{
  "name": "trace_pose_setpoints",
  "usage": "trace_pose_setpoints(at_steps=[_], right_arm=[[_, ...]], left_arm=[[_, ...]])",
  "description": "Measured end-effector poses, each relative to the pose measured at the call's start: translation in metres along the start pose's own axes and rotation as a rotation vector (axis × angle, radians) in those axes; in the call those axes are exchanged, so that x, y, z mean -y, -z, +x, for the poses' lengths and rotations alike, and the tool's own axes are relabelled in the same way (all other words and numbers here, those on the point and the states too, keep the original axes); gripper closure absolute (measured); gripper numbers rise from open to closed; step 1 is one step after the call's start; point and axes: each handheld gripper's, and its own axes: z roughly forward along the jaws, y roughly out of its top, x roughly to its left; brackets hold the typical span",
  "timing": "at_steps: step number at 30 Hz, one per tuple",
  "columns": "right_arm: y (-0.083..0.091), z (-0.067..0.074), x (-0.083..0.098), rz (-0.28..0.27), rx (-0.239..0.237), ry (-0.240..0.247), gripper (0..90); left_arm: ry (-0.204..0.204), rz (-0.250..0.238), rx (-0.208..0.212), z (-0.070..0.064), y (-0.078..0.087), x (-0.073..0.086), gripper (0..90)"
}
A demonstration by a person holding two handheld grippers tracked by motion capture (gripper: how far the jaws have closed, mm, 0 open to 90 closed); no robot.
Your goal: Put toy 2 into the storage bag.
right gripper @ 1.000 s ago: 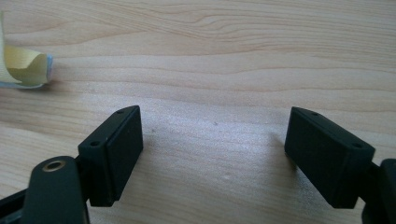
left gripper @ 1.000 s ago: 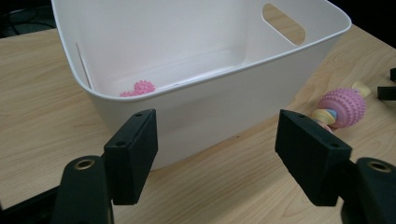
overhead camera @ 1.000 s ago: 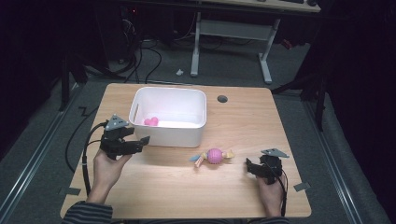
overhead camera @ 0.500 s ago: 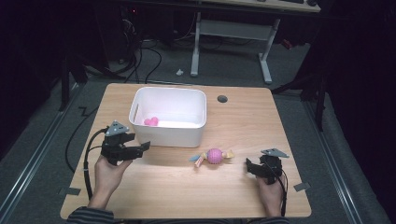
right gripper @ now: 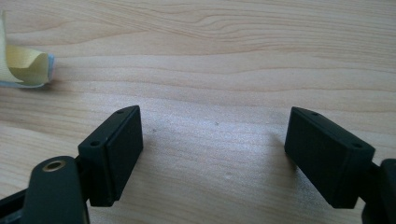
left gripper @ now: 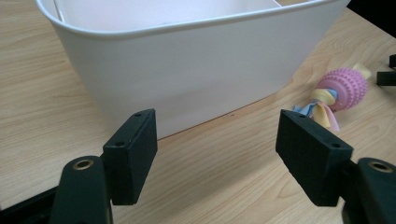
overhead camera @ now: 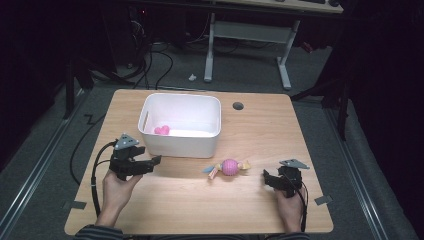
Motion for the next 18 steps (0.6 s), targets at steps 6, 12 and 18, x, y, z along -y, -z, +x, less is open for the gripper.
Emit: trace_pose_setpoints(at_steps=[6,12,18], right_arm=[[0.0,0.0,0.0,0.0,-0.001,0.0,19.5],[0.0,0.0,0.0,0.0,-0.001,0.001,19.4],[0.0,0.001,0.0,0.002,-0.001,-0.003,19.4]], left_arm=[[0.005,0.017,0.008,0.0,-0.006,0.005,29.9],[0.008,0.033,0.013,-0.002,-0.013,0.01,29.9],[-0.003,0.043,0.017,-0.004,-0.018,0.016,30.0]])
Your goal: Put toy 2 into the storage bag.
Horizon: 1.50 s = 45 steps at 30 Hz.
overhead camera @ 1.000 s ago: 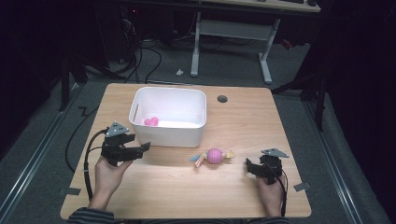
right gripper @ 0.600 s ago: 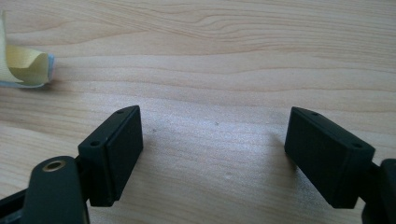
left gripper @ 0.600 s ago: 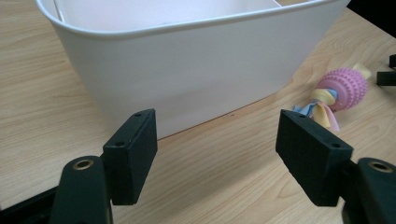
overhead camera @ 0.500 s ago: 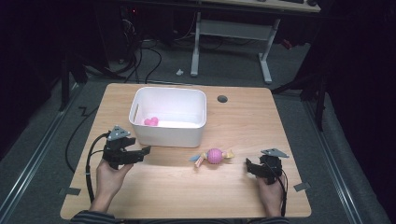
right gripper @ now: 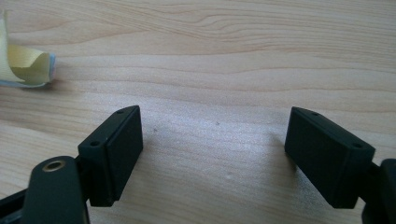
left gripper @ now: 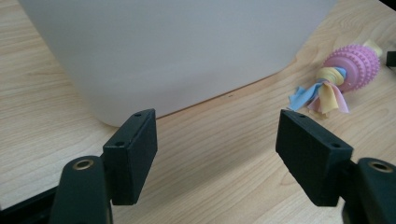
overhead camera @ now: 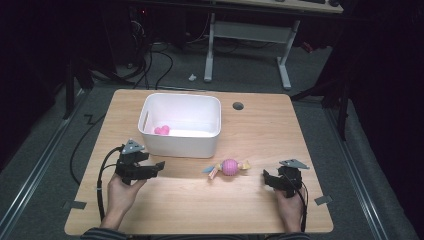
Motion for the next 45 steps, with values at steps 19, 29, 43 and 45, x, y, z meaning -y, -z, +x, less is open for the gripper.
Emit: trace_pose_setpoints(at_steps=[19,29,43,45], right_arm=[[0.0,0.0,0.0,0.0,-0.001,0.001,19.4],[0.0,0.0,0.0,0.0,-0.001,0.001,19.4],[0.0,0.0,0.0,0.0,-0.001,0.0,19.4],[0.0,0.0,0.0,0.0,-0.001,0.001,19.5]], left_arm=[[-0.017,0.021,-0.028,0.0,-0.013,0.015,30.8],[-0.003,0.038,-0.033,0.003,-0.024,0.022,31.5],[-0.006,0.073,-0.063,0.007,-0.041,0.027,31.3],[-0.004,0.08,-0.07,0.009,-0.044,0.028,31.2]])
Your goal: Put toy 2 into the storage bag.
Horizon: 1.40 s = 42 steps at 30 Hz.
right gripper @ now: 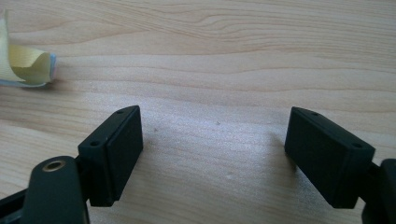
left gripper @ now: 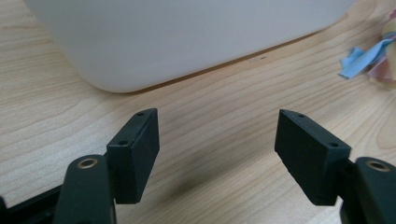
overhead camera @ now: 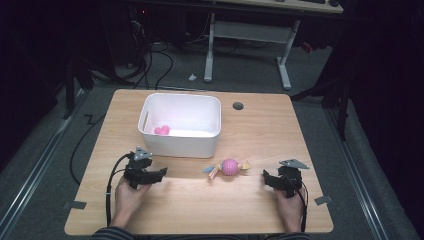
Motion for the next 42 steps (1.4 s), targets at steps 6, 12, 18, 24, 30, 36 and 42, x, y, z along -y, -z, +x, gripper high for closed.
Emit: trace_pose_setpoints(at_steps=[6,12,18,24,30,36,42], right_arm=[[0.0,0.0,0.0,0.001,-0.001,0.0,19.4],[0.0,0.0,0.0,0.0,0.0,0.0,19.5],[0.0,0.0,0.0,0.0,-0.001,0.003,19.4],[0.0,0.0,0.0,0.0,0.0,0.0,19.5],[0.0,0.0,0.0,0.0,-0.002,0.004,19.6],[0.0,0.0,0.0,-0.001,-0.005,0.005,20.0],[-0.001,0.0,-0.001,-0.001,-0.004,0.003,19.9]], left_arm=[[-0.002,0.009,-0.017,0.002,-0.006,0.003,31.1],[-0.009,0.007,-0.031,0.003,-0.011,0.005,31.1],[-0.021,0.014,-0.053,0.006,-0.016,0.006,31.1],[-0.024,0.015,-0.067,0.009,-0.02,0.007,31.1],[-0.031,0.026,-0.075,0.01,-0.024,0.008,30.9],[-0.04,0.015,-0.085,0.01,-0.026,0.009,30.3],[-0.037,-0.057,-0.098,0.012,-0.028,0.017,28.7]])
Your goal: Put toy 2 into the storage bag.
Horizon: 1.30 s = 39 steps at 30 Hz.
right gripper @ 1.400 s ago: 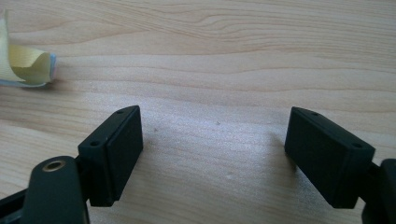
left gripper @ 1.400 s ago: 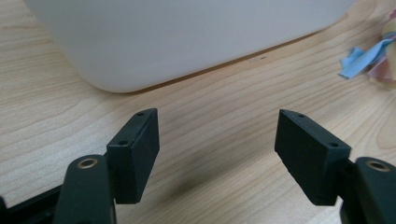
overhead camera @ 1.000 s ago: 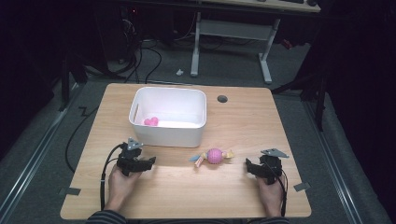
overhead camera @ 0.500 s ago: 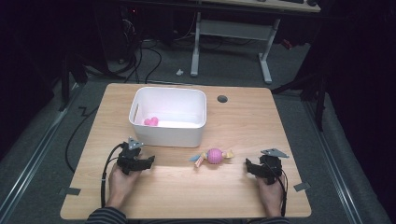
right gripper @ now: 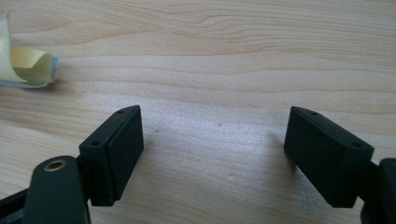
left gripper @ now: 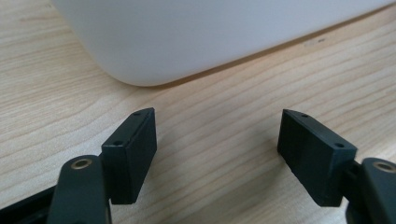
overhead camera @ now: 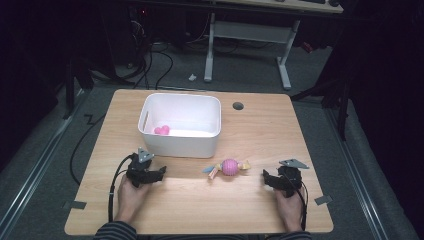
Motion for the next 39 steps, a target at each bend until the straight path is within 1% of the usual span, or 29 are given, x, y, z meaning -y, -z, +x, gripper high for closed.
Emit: trace_pose_setpoints(at_steps=[3,6,8,9,11,13,14,15,18,20,23,26,29,35,39], right_arm=[[0.0,0.0,0.0,0.0,-0.001,-0.001,19.9],[0.0,0.0,0.0,0.001,-0.004,0.0,19.3],[0.0,0.0,0.0,0.005,-0.016,0.014,18.1],[0.0,-0.001,0.0,0.012,-0.025,0.021,18.1],[0.003,-0.002,-0.003,0.051,-0.045,0.043,18.9],[0.004,-0.002,-0.007,0.092,-0.049,0.054,21.1],[0.005,-0.001,-0.008,0.095,-0.051,0.065,22.9],[0.006,-0.001,-0.008,0.091,-0.047,0.074,23.9],[0.011,-0.001,-0.009,0.082,-0.042,0.075,25.2],[0.017,-0.001,-0.01,0.066,-0.056,0.077,26.4],[0.028,0.001,-0.015,0.027,-0.078,0.088,28.0],[0.037,0.007,-0.019,0.009,-0.104,0.107,28.6],[0.041,0.014,-0.023,-0.002,-0.129,0.126,29.0],[0.044,0.027,-0.029,-0.018,-0.18,0.152,30.1],[0.045,0.038,-0.035,-0.023,-0.21,0.179,30.2]], left_arm=[[0.006,0.002,-0.016,0.0,0.0,0.0,28.5],[0.007,0.003,-0.016,0.0,0.0,0.0,27.6],[0.008,0.003,-0.016,0.0,0.0,0.0,27.3],[0.008,0.003,-0.016,0.0,0.0,0.0,27.2],[0.008,0.003,-0.015,0.0,0.0,0.0,27.2],[0.008,0.003,-0.015,0.0,0.0,0.0,27.2],[0.008,0.003,-0.015,0.0,0.0,0.0,27.1],[0.009,0.003,-0.015,0.0,0.0,0.0,27.1],[0.008,0.003,-0.015,0.0,0.0,0.0,27.0],[0.008,0.003,-0.015,0.0,0.0,0.0,27.0],[0.008,0.004,-0.013,0.0,0.0,0.0,26.9],[0.008,0.003,-0.015,0.0,0.0,0.0,26.9],[0.008,0.003,-0.013,0.0,0.0,0.0,27.2],[0.007,0.004,-0.014,0.0,0.0,0.0,26.8],[0.0,0.008,-0.009,0.0,0.0,0.0,25.2]])
